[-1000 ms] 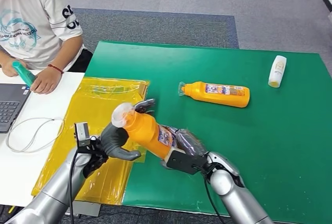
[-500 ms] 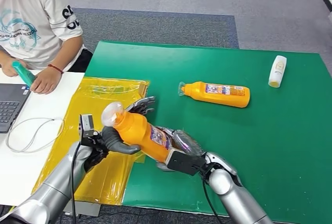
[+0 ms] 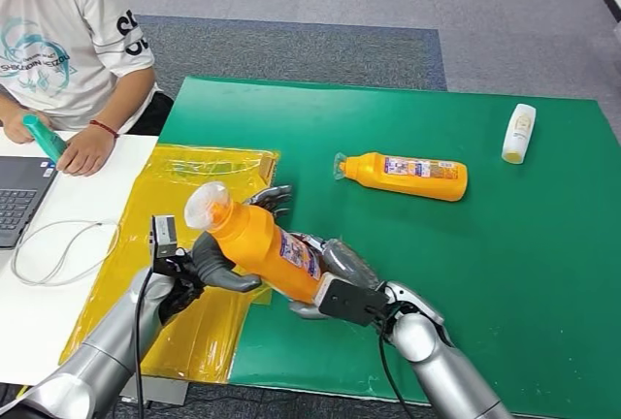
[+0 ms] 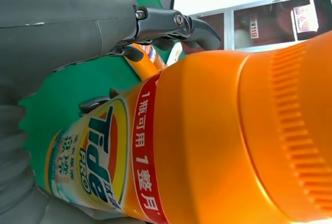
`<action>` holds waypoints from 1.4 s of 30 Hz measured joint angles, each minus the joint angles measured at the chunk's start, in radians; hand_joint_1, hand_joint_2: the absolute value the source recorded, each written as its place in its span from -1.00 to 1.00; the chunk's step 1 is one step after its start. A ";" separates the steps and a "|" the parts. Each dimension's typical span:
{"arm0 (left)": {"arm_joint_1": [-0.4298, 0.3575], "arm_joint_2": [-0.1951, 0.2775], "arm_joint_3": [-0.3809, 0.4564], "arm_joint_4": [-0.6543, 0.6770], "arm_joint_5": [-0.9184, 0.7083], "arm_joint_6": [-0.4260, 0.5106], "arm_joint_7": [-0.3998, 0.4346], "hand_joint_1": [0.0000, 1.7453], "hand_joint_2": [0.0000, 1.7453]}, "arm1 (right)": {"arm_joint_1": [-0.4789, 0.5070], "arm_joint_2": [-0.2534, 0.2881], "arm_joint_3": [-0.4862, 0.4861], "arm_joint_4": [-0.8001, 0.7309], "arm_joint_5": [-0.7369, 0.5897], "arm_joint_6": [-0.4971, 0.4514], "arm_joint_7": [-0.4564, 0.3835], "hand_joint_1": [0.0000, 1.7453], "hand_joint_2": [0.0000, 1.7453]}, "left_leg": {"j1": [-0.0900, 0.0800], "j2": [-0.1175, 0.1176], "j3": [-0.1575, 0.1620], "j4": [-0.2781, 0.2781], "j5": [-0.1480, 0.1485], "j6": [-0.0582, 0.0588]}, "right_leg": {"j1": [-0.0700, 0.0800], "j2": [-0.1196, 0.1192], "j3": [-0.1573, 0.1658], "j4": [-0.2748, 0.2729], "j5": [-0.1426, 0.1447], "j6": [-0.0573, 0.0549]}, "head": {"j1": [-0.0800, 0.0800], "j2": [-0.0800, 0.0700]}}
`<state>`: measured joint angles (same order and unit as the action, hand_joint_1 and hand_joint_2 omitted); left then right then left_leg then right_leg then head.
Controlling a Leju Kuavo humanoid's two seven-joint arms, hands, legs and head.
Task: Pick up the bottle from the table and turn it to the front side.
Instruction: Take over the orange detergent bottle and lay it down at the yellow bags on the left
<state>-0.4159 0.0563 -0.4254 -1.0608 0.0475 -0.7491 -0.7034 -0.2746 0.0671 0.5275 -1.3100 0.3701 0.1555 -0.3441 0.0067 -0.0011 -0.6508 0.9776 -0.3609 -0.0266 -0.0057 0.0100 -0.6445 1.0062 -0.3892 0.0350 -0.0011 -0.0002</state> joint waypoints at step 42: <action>-0.005 -0.067 -0.010 -0.100 0.009 0.102 0.090 -1.00 1.00 | -0.037 0.056 0.044 0.170 0.258 -0.161 0.079 1.00 1.00 | 0.000 0.000 -0.001 0.000 0.001 0.000 | 0.000 -0.001 -0.002 0.000 0.001 0.000 | 0.000 0.000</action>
<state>-0.4206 -0.0108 -0.4354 -1.1605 0.0562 -0.6470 -0.6135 -0.3114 0.1226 0.5716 -1.1396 0.6282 -0.0052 -0.2651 0.0065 -0.0012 -0.6519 0.9777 -0.3602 -0.0263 -0.0059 0.0089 -0.6460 1.0061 -0.3885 0.0350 -0.0010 -0.0003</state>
